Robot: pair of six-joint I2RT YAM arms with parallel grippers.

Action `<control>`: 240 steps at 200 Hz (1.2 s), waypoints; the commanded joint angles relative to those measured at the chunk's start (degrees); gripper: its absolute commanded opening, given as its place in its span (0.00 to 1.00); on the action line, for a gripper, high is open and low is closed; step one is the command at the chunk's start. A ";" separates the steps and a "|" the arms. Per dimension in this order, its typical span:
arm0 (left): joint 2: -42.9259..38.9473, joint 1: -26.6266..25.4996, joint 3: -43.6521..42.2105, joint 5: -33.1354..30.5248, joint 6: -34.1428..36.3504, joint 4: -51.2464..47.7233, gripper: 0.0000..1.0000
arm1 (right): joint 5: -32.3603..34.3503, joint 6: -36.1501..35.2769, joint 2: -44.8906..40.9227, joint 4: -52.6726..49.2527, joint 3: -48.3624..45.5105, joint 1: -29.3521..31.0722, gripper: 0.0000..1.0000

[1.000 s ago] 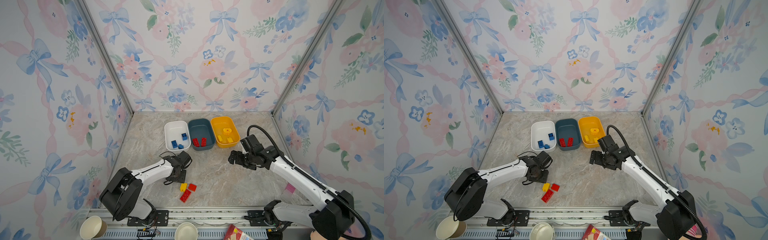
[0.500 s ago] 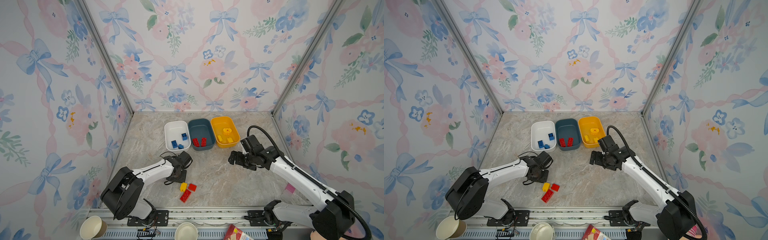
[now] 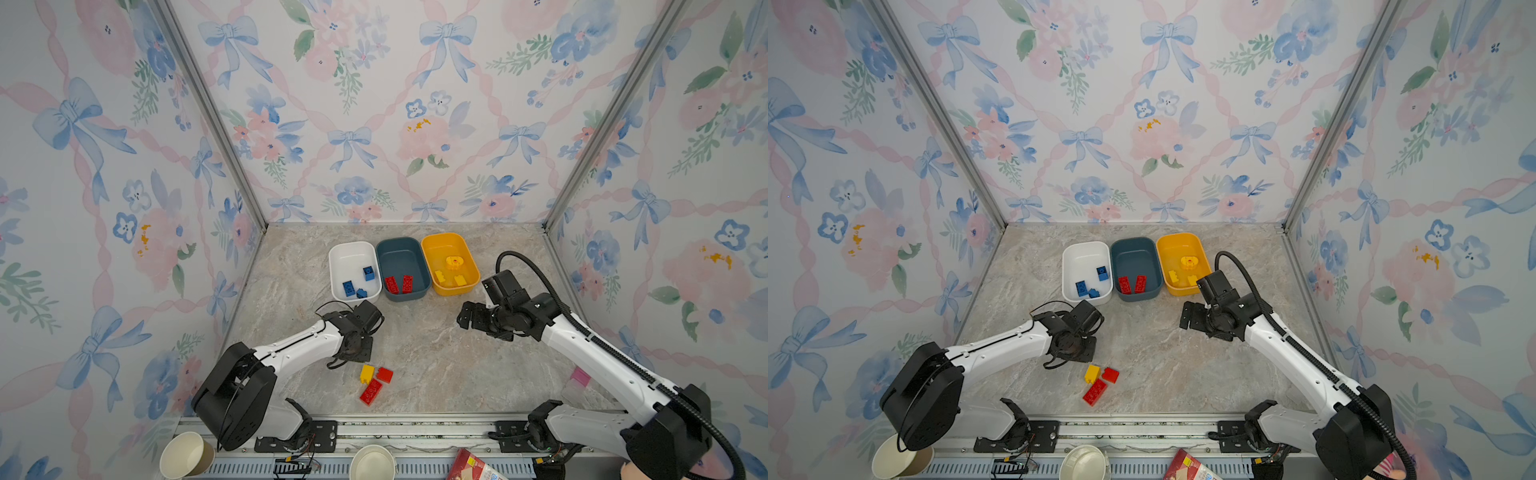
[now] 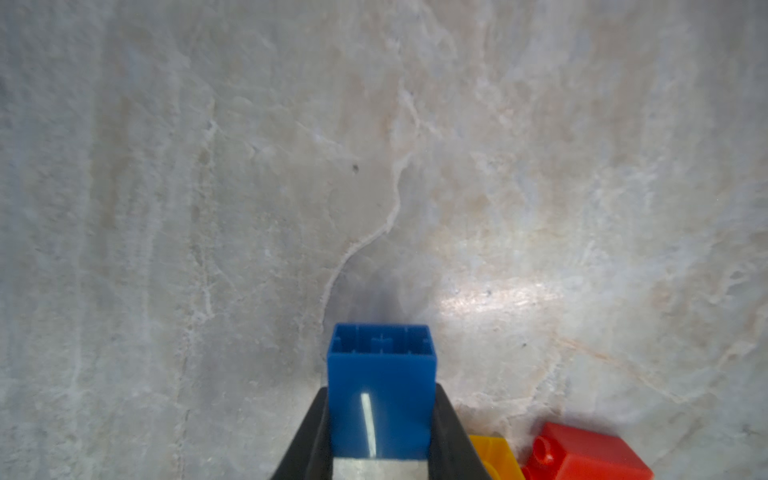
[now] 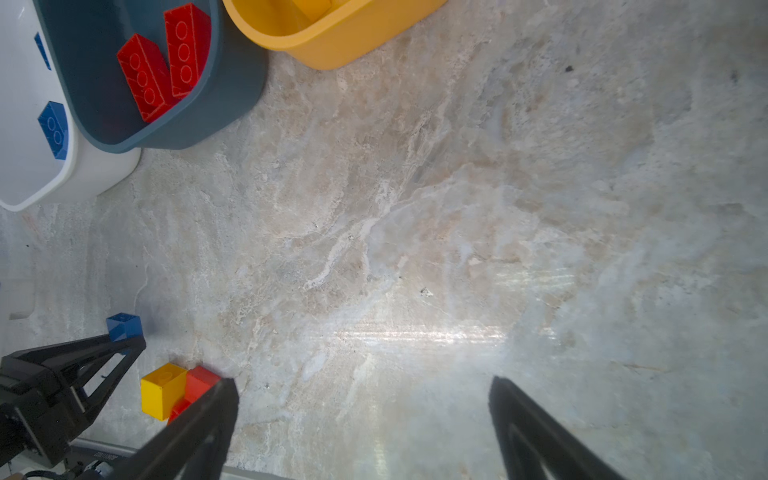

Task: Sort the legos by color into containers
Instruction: 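Carry the blue brick into the white bin and open the left gripper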

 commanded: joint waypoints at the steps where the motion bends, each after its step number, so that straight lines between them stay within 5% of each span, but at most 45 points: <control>1: -3.08 0.36 3.22 -2.95 -1.16 -0.10 0.23 | -0.59 0.91 -1.12 -0.65 -1.01 -0.25 0.97; 112: 8.48 10.80 24.10 -4.62 8.96 0.28 0.21 | -0.69 1.21 -0.94 -0.48 0.05 0.07 0.97; 240: 27.89 16.09 36.28 -5.54 9.09 6.21 0.20 | -0.86 1.35 -0.66 0.05 -0.17 0.19 0.97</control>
